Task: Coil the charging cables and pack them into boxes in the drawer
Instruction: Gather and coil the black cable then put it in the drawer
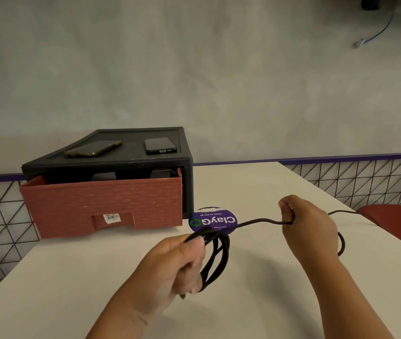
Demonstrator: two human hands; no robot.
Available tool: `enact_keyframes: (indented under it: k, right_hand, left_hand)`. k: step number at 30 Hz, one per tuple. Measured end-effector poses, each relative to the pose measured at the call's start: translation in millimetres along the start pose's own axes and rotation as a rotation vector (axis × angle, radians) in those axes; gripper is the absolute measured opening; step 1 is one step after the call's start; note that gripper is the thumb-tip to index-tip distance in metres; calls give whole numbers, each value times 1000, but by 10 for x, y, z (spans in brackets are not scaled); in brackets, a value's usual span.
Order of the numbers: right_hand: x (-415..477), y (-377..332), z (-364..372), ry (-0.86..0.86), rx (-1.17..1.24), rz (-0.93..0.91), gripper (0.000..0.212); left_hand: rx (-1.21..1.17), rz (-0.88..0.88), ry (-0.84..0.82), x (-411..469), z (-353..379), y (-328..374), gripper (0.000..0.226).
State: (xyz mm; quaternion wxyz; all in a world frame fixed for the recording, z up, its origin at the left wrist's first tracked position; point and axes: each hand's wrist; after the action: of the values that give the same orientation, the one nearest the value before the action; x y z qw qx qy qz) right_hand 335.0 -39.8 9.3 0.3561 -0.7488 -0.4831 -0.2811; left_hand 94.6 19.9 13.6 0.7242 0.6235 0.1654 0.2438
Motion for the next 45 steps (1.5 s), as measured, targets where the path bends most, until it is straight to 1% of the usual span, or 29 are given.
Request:
enact_keyframes:
  k: [2,4,5,7,9,11,14,15,18,19,21,22,23,25,26,28,29,30,31,32,33,34,37,39,41,42,43,44,45]
  right_hand:
    - [-7,52,27,177,-28,-99,28]
    - [-6,77,53,318,-66,-164,31]
    - [-6,76,71,370,-95,-185,31]
    - [-10,73,133,432,-134,-217,36]
    - [-15,27,197,421,-99,-271,44]
    - [-54,-89,280,354,48,-351,48]
    - [-154,-439,307,166,317,-421,37]
    - [-189,-551,294,95,410,-409,33]
    - [-265,-798,245,-206,710,-300,33]
    - [-301,-840,264,-285,754,-306,35]
    - [-366,-894,323,-406,742,-367,36]
    - [-388,-930,340,-482,712,-381,36]
    - [-410,-957,350,-576,679,-371,34]
    - [-439,-997,353,-724,644,-346,33]
    - [-451,-1016,337,-776,633,-346,33]
    - [-448,-1065,256,-854,615,-352,32]
    - [-442,-1092,204,-885,610,-353,30]
    - [-437,-1116,155,-914,612,-354,27]
    - [-431,-1138,107,-940,613,-360,25]
    - [-424,-1159,59,-957,606,-376,25]
    - [-415,-1171,20,-966,589,-398,26]
    - [-409,-1173,-10,-961,577,-421,28]
    - [-368,-1146,-93,-952,539,-455,28]
    - [-338,-1105,-150,-941,522,-478,21]
    - [-277,-1068,-231,-913,526,-495,17]
    - [-234,-1047,-279,-893,535,-465,16]
    - [-191,-1022,-325,-871,539,-415,19]
    - [-154,-995,-360,-840,534,-366,22]
    - [-128,-968,-386,-804,528,-333,22]
  left_hand:
    - [-251,-7,-158,14,-83,-29,40]
    - [-497,20,-429,59,-137,-30,38]
    - [-583,58,-528,64,-131,-4,40]
    - [-630,150,-535,54,-110,47,43]
    - [-660,223,-541,29,-84,70,48]
    - [-707,289,-526,3,-109,82,53]
    - [-812,318,-401,-81,-260,124,56]
    - [-860,329,-356,-117,-340,132,56]
    - [-960,361,-190,-206,-653,136,55]
    - [-970,372,-163,-222,-726,134,53]
    - [-974,407,-148,-216,-847,100,55]
    - [-941,430,-138,-216,-884,86,57]
    - [-874,439,-77,-219,-926,80,56]
    - [-704,483,100,-239,-861,149,46]
    - [-626,497,150,-211,-794,169,47]
    - [-498,514,282,-117,-665,134,69]
    - [-528,494,354,-98,-662,104,76]
    - [-528,485,399,-72,-615,106,71]
    - [-448,485,437,-38,-539,104,55]
    - [-376,464,462,-8,-464,87,34]
    - [-289,420,528,32,-429,48,21]
    - [-148,369,572,66,-366,28,22]
    - [286,294,550,140,-257,-108,34]
    - [487,225,533,176,-222,-226,30]
    - [650,131,487,182,-198,-276,36]
    - [665,103,460,168,-162,-264,29]
    - [614,97,431,153,-117,-243,15]
    - [536,63,391,139,-70,-210,8]
    - [476,27,348,136,-37,-192,16]
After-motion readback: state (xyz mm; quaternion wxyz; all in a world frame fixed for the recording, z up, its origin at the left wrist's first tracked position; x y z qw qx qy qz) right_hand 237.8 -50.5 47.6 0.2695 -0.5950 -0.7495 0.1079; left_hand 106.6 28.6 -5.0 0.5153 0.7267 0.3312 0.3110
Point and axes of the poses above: each hand's wrist, its own x-axis towards the middle knuckle, its own z-axis out of the palm, y = z × x, and after that the axes turned 8 degrees about -z, right-handed
